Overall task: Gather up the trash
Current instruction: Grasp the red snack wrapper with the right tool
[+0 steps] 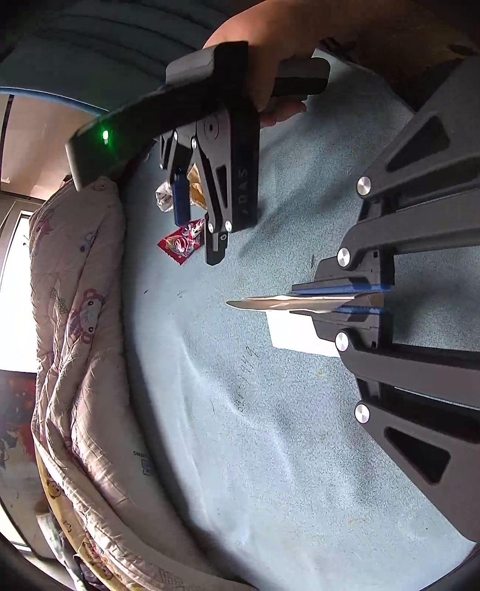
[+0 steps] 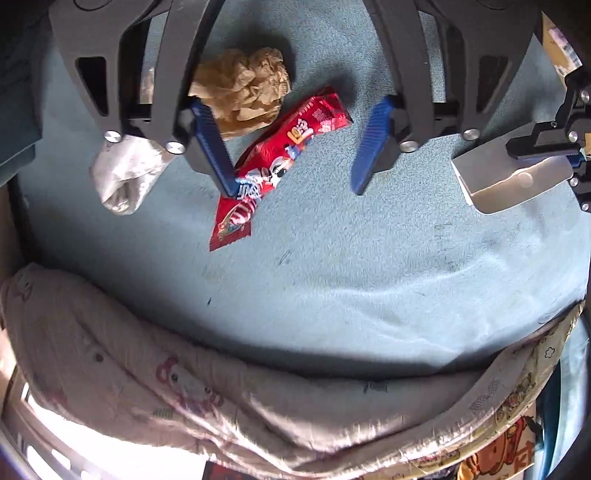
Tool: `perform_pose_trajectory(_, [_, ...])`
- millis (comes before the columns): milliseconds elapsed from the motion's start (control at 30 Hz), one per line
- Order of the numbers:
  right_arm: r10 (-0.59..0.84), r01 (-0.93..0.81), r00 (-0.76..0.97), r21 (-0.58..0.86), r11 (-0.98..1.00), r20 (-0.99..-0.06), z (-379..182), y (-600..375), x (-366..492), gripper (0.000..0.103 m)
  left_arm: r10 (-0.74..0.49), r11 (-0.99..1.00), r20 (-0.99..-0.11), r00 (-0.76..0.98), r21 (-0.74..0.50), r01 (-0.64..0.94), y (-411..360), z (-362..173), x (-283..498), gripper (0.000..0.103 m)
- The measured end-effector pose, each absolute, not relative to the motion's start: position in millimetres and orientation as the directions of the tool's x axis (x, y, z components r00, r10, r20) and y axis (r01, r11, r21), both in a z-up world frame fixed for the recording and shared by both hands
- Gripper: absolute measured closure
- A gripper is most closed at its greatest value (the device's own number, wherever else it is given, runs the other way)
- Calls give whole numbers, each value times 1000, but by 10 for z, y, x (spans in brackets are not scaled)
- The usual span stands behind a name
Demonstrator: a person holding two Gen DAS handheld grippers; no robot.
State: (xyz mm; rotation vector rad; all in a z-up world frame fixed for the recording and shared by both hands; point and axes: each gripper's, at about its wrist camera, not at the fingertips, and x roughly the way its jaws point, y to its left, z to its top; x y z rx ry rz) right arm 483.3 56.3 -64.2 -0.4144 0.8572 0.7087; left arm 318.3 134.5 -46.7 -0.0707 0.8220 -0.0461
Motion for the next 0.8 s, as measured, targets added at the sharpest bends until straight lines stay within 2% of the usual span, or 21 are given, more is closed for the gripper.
perform_pose_trajectory(133, [424,-716,444,-29,697,-789,-659,485,4738,75,-74,997,-723,687,-76,28,1305,-455,3115,100])
perform_pose_trajectory(167, [461,-727,430,5,687,-776,-627,438,4699,86,-76,997,-720,689,-78,28,1303,-450,3096,100])
perform_pose_trajectory(300, [552,-751,437,49,658,-710,-405,249,4471,87,-86,995,-707,702,-100,22,1315,-399,3008,100])
perform_pose_trajectory(500, [611,-787,456,28,617,-647,-73,-39,3876,88,-92,994,-682,726,-107,25,1261,-250,2678,100])
perform_pose_trajectory(800, [638,-831,432,-6,556,-637,-104,-566,2727,88,-99,995,-689,718,-82,58,900,-310,1949,100])
